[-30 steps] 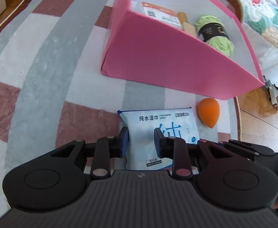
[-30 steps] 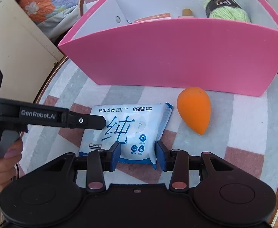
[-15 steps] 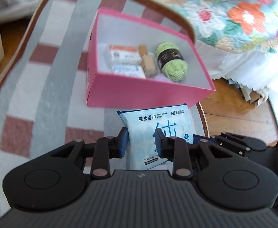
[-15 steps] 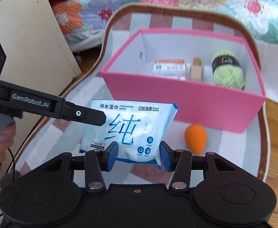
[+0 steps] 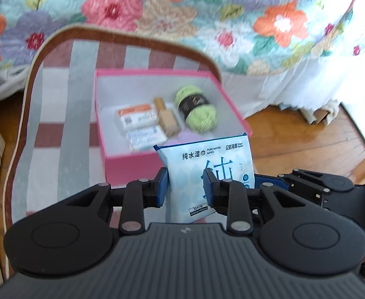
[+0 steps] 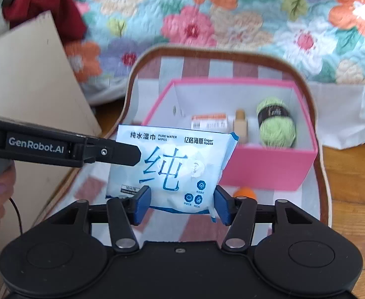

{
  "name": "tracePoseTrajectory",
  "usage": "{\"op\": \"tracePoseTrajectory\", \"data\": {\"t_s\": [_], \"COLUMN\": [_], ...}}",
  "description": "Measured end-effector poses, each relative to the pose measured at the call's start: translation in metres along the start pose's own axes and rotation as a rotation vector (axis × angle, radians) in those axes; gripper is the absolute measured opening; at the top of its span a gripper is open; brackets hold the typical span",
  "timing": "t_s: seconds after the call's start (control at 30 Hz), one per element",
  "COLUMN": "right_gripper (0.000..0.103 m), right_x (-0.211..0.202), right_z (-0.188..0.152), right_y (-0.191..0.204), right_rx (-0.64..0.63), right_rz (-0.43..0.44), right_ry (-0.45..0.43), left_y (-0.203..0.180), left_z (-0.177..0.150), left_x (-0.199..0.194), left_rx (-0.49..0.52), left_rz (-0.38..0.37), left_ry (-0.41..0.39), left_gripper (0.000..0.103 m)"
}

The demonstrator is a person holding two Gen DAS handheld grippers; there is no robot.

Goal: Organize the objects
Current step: 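Lift the wet-wipes pack with both grippers and lower it into the pink box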

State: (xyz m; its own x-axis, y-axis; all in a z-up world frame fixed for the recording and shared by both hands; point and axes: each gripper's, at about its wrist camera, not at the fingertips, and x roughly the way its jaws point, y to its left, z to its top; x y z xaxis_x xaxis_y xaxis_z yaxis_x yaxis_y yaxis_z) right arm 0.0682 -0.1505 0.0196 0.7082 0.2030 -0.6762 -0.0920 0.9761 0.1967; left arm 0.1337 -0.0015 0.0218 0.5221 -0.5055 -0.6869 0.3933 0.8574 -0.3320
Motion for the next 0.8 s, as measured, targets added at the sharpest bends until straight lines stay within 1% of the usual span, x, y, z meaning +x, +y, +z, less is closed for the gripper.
{"op": "tracePoseTrajectory", "data": {"t_s": [0.13,0.23,0.33,0.4,0.43,0.5,0.57,0.7,0.8], "right_gripper": [0.066,0.072,0.075,0.081,0.082,0.082,0.082,0.082,0.082], "right_x": [-0.012,-0.016,-0.010,-0.001,0.004,0.018,0.036,0.072,0.097], "right_z": [0.030,0.055,0.078,0.091,0.096,0.104,0.107,0.107,0.103], "right_y": [0.004,0.002,-0.002,-0.006,-0.010,-0.019,-0.029,-0.048,-0.061], "right_rx": [-0.006,-0.010,-0.027,-0.037,-0.036,-0.025,-0.012,0.022,0.071], "right_rz": [-0.018,-0.017,-0.019,-0.024,-0.028,-0.039,-0.032,-0.011,0.014], "right_ry": [-0.057,-0.089,-0.102,-0.122,-0.126,-0.123,-0.104,-0.062,-0.028], "left_y": [-0.005,-0.005,-0.004,0.002,0.008,0.015,0.023,0.037,0.039], "left_z": [0.036,0.064,0.089,0.102,0.106,0.113,0.115,0.107,0.099], "left_x": [-0.010,-0.009,0.000,0.013,0.021,0.039,0.060,0.098,0.119], "left_rx": [0.013,0.010,0.015,-0.011,-0.034,-0.047,-0.063,-0.099,-0.086], "left_rz": [-0.007,0.002,0.017,0.006,0.002,0.017,0.039,0.079,0.156], "left_ry": [-0.013,-0.018,-0.014,0.010,0.020,0.040,0.056,0.111,0.138], "left_gripper": [0.028,0.028,0.028,0.028,0.028,0.028,0.028,0.028,0.027]}}
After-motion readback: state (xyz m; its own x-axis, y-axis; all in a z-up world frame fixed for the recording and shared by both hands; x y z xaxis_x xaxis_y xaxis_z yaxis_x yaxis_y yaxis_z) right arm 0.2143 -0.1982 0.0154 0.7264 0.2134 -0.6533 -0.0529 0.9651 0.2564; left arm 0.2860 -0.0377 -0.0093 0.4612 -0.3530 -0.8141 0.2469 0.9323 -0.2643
